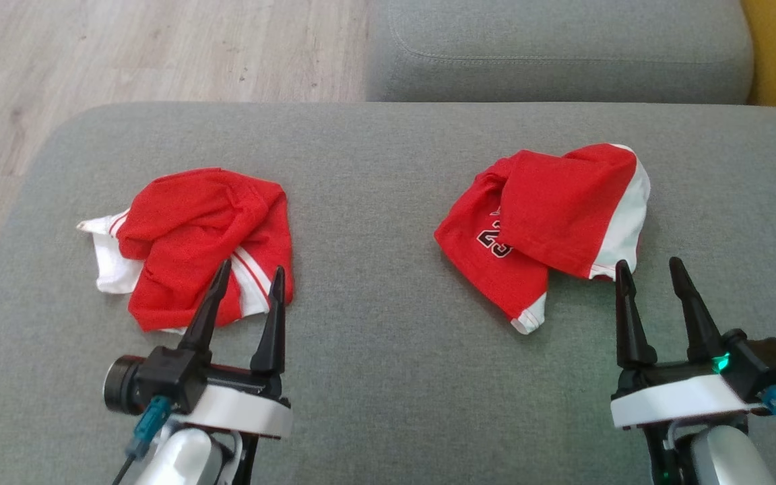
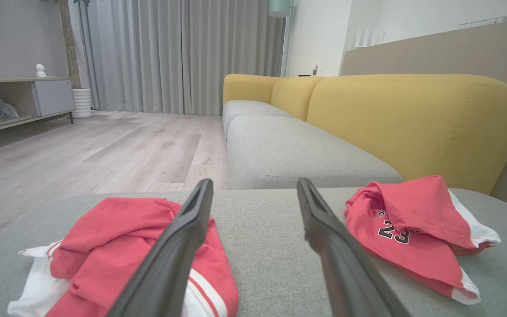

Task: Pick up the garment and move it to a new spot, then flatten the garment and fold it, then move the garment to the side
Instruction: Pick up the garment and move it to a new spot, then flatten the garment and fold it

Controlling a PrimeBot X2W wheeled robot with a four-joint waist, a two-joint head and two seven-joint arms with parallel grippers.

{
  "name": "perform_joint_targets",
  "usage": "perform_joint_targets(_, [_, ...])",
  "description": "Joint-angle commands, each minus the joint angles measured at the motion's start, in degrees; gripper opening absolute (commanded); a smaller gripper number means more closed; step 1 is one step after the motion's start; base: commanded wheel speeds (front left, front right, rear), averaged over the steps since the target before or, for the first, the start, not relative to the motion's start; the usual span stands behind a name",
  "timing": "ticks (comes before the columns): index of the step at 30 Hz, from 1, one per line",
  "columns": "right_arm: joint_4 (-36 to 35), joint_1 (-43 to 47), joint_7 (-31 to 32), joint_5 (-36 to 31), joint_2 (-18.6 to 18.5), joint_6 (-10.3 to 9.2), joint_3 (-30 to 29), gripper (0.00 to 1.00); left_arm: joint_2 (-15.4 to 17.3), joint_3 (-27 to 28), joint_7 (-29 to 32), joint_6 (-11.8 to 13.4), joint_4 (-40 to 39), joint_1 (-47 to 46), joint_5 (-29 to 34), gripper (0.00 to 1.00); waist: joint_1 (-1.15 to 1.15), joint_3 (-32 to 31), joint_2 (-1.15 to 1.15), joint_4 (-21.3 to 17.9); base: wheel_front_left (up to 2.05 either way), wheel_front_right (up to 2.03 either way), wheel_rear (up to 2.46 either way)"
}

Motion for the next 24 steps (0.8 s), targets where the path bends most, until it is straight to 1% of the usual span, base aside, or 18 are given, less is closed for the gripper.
perform_joint_targets(1, [-1.6, -1.4, -0.4, -0.6, -0.3, 0.44, 1.3, 1.00, 0.1, 3.3, -0.5, 0.1, -2.6, -1.5, 1.0, 1.00, 0.01, 0.1, 0.00, -0.2, 0.00, 0.00, 0.00])
perform_joint_targets(6, [-1.6, -1.7, -0.4, -0.9, -0.3, 0.44, 1.7, 1.00, -1.6, 5.9, -0.5, -0.9, -3.8, 0.5, 2.7, 1.00, 0.01, 0.5, 0.00, -0.9, 0.00, 0.00, 0.00])
perform_joint_targets(14, [-1.8, -1.9, -0.4, -0.9, -0.3, 0.44, 1.7, 1.00, -3.9, 8.0, -0.5, -3.6, -3.3, 1.0, 4.4, 1.00, 0.01, 1.2, 0.00, -0.8, 0.00, 0.00, 0.00])
perform_joint_targets(17, [-1.6, -2.7, -0.4, -2.3, -0.3, 0.44, 2.9, 1.00, -4.8, 8.6, -0.5, -4.7, -2.9, 0.9, 5.3, 1.00, 0.01, 2.0, 0.00, -0.5, 0.00, 0.00, 0.00])
perform_joint_targets(20, [0.1, -3.9, -0.4, -3.9, -0.3, 0.44, 4.0, 1.00, -5.4, 9.0, -0.5, -5.4, -2.6, 0.5, 6.0, 1.00, 0.01, 2.9, 0.00, 0.0, 0.00, 0.00, 0.00])
perform_joint_targets(24, [4.1, -6.9, -0.3, -6.0, -0.3, 0.44, 6.4, 1.00, -6.1, 9.4, -0.5, -6.3, -2.4, -0.3, 6.9, 1.00, 0.01, 4.6, 0.00, 0.7, 0.00, 0.00, 0.00])
